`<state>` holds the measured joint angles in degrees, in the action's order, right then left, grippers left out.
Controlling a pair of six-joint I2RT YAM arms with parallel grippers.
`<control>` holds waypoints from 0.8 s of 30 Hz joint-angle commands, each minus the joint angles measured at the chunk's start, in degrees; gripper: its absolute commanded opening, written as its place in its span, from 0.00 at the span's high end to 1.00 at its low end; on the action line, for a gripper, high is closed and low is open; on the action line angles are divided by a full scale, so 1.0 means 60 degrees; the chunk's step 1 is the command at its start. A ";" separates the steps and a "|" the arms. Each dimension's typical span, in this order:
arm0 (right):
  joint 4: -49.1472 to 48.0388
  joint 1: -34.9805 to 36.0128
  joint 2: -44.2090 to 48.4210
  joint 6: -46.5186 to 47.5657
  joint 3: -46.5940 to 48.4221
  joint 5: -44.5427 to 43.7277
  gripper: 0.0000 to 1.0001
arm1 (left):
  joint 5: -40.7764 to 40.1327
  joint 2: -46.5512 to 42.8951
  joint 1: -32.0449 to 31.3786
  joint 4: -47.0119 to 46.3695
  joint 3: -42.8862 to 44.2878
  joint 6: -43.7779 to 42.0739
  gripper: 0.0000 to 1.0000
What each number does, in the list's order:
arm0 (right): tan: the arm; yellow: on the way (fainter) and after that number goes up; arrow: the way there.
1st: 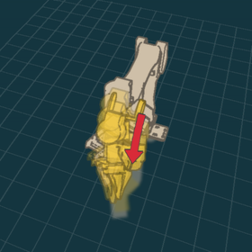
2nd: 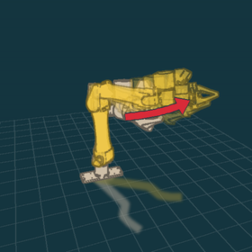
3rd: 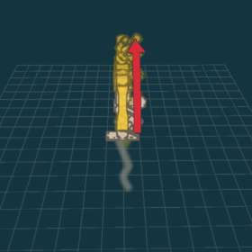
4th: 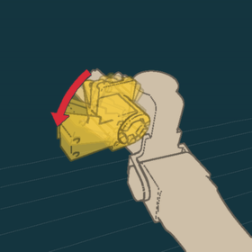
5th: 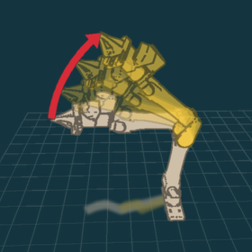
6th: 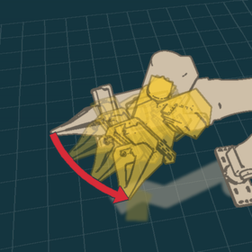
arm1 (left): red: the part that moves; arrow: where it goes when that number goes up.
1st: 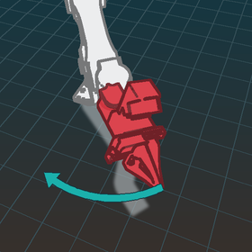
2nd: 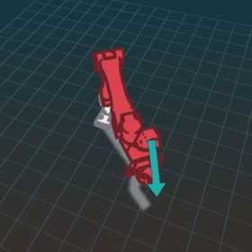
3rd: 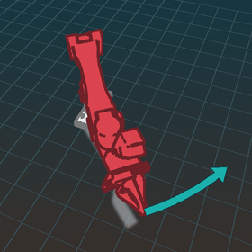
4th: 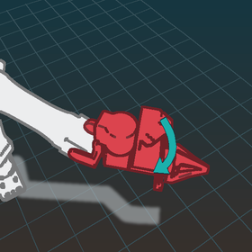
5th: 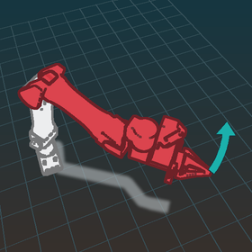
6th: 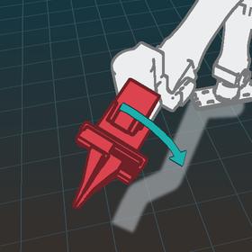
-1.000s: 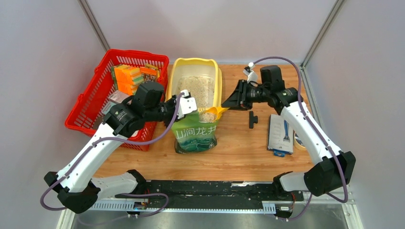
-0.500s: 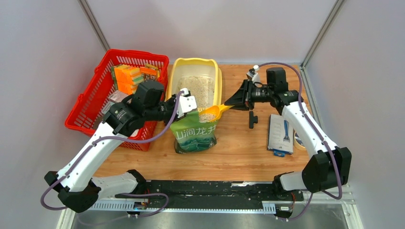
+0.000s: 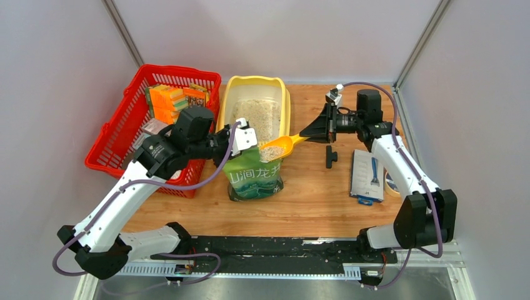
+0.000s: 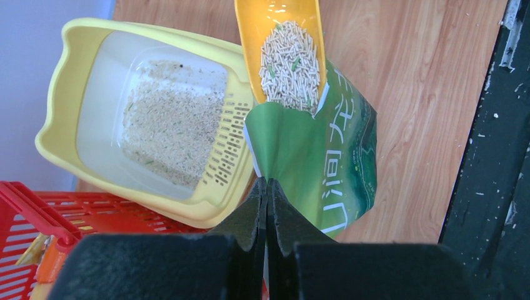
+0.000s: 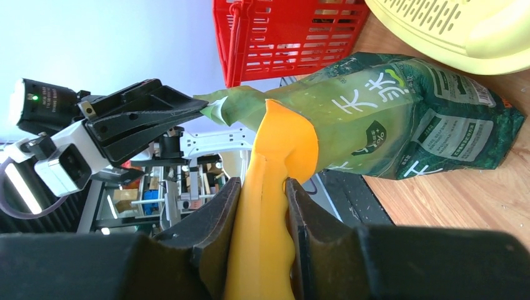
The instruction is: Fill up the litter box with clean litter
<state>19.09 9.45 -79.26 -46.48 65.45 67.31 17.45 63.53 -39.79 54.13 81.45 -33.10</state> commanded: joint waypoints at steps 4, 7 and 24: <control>-0.0618 -0.0799 -0.0134 -0.0076 -0.0156 0.0968 1.00 | -0.0609 -0.0598 0.0055 -0.0013 0.0356 -0.0547 1.00; -0.0749 -0.0799 -0.0105 -0.0337 -0.0127 0.1115 1.00 | -0.0624 -0.0612 0.0055 -0.0056 0.0297 -0.0562 1.00; -0.3106 -0.0814 -0.1582 -0.2666 0.1806 0.1599 1.00 | -0.0741 -0.0627 0.0055 -0.0100 -0.0186 -0.0474 1.00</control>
<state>8.69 4.89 -85.56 -56.49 70.98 75.20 14.57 61.93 -39.79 54.43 80.14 -35.11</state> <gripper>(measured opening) 0.301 0.006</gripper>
